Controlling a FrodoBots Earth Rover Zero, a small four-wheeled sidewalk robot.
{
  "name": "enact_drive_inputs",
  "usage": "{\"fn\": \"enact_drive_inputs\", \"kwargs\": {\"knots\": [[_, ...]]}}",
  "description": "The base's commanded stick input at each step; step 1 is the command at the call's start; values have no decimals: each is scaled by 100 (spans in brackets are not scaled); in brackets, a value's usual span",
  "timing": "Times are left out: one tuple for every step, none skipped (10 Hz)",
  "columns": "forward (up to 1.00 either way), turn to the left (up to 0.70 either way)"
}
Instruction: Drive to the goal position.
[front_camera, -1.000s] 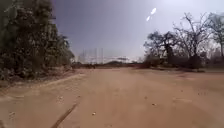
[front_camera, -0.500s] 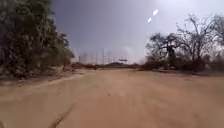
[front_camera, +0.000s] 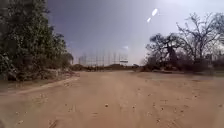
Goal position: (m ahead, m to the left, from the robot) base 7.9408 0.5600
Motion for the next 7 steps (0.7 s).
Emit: {"fn": "enact_drive_inputs", "kwargs": {"knots": [[100, 0], [100, 2], [100, 3], [100, 3], [100, 3], [100, 3], [100, 3]]}}
